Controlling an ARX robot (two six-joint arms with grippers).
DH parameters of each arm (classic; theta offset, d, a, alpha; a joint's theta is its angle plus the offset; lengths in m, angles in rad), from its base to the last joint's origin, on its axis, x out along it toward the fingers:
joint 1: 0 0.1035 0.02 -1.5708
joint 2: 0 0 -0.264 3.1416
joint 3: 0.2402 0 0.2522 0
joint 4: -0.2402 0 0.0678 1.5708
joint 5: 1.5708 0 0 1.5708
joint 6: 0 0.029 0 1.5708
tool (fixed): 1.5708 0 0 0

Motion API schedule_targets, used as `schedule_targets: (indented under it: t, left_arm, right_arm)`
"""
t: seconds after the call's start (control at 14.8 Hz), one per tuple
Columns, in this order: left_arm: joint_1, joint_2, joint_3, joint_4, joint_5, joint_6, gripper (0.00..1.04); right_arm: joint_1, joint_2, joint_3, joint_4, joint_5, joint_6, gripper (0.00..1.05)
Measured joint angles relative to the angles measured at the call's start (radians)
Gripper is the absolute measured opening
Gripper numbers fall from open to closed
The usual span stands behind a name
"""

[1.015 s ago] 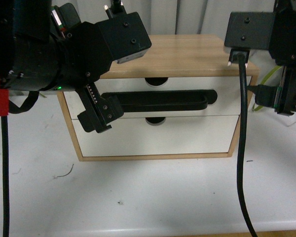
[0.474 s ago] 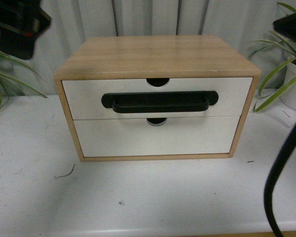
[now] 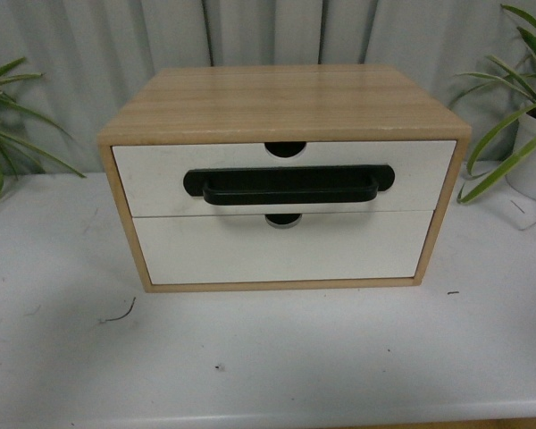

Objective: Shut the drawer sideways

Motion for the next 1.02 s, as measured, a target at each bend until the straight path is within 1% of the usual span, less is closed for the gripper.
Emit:
schedule_targets:
  t: [0.07,0.14,0.2,0.27,0.34,0.61,0.95,1.02]
  left_arm:
    - [0.031,-0.032,-0.045,0.013,0.054,-0.008,0.53]
    - [0.080,-0.056,-0.092,0.016,0.093,-0.015,0.39]
    - [0.089,-0.082,-0.132,0.017,0.087,-0.017,0.26]
    - [0.084,-0.115,-0.159,0.017,0.097,-0.016,0.13]
    - [0.080,-0.148,-0.181,0.019,0.097,-0.021,0.02]
    - [0.083,-0.258,-0.259,-0.018,0.097,-0.019,0.02]
    - [0.083,-0.373,-0.304,-0.089,0.097,-0.019,0.02]
    - [0.083,-0.393,-0.309,-0.099,0.097,-0.019,0.02]
  right_arm:
    - [-0.018,-0.076,-0.062,-0.005,-0.011,-0.010,0.51]
    - [-0.094,-0.141,-0.118,0.002,-0.098,-0.017,0.36]
    - [-0.128,-0.167,-0.150,0.003,-0.094,-0.018,0.21]
    - [-0.121,-0.185,-0.171,0.002,-0.112,-0.018,0.10]
    - [-0.117,-0.219,-0.198,-0.006,-0.113,-0.022,0.02]
    - [-0.117,-0.316,-0.257,-0.042,-0.112,-0.023,0.02]
    - [-0.117,-0.409,-0.289,-0.100,-0.112,-0.024,0.02]
    - [-0.117,-0.426,-0.307,-0.081,-0.112,-0.024,0.02]
